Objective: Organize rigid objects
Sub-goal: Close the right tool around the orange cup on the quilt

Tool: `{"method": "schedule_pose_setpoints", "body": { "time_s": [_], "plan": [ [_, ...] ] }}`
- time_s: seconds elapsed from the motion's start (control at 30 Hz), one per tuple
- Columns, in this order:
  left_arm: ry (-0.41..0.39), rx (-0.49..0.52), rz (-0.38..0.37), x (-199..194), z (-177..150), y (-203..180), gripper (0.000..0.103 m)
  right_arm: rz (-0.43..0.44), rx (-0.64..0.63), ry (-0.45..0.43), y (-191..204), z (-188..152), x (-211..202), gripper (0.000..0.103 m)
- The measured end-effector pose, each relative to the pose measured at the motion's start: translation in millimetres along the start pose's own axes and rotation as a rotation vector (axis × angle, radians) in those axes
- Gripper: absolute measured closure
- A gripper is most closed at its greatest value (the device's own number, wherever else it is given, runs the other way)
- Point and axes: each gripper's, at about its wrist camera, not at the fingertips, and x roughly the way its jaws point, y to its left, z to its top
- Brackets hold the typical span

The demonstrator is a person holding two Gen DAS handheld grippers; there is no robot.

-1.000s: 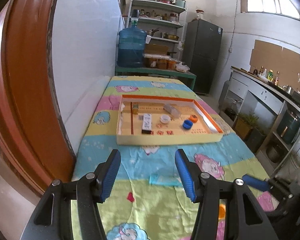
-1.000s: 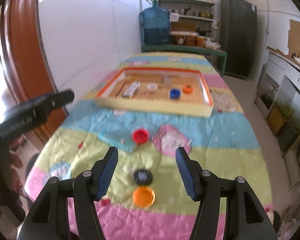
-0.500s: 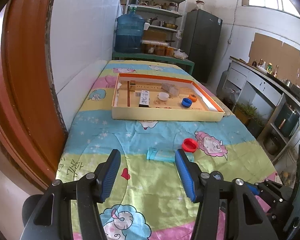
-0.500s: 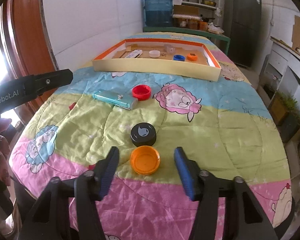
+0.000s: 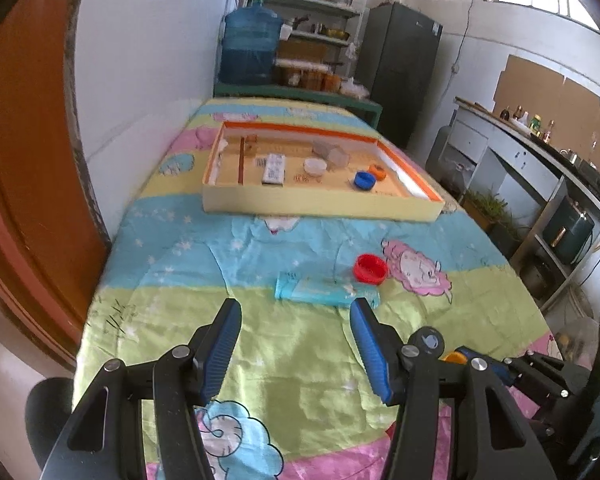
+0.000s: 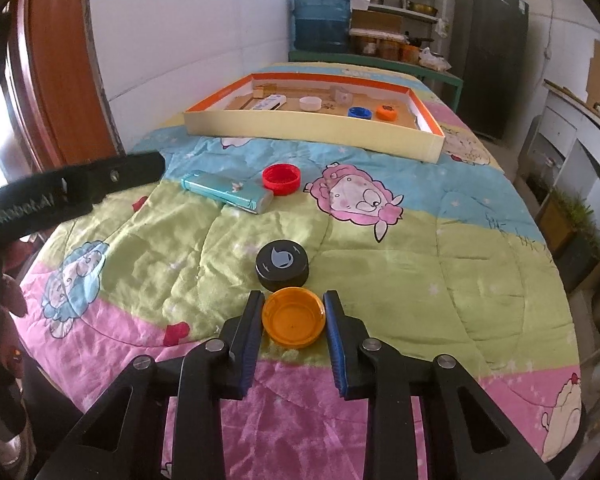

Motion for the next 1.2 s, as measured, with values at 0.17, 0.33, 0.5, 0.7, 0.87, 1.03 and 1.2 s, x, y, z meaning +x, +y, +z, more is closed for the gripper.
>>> {"method": "schedule_pose_setpoints", "body": {
  "time_s": [0.17,0.33,0.5,0.7,0.87,1.03,1.2],
  "plan": [
    [0.047,0.017,0.075,19.1,-0.4,0.4,0.047,0.009,0.037,-0.016,-11.2,2.1,-2.7,0.073],
    [0.109,0.031,0.162,42.7,1.9,6.9,0.047,0.016,0.065,-0.040,-22.5,6.4,-6.7,0.073],
    [0.112,0.053,0.203,55.1,10.0,6.5,0.047,0.034,0.083,-0.058,-29.9,11.1,-8.7,0.073],
    [0.136,0.077,0.201,79.2,35.3,0.7,0.047,0.042,0.110,-0.064,-40.4,12.5,-7.5,0.073],
    [0.145,0.073,0.162,92.4,48.9,-6.4,0.047,0.038,0.137,-0.069,-50.2,12.9,-7.6,0.073],
    [0.080,0.051,0.150,63.2,40.4,-11.2,0.047,0.044,0.153,-0.079,-57.0,12.9,-10.1,0.073],
    [0.071,0.117,0.150,44.9,23.2,-34.8,0.047,0.072,0.155,-0.085,-56.8,12.8,-10.1,0.073]
  ]
}}
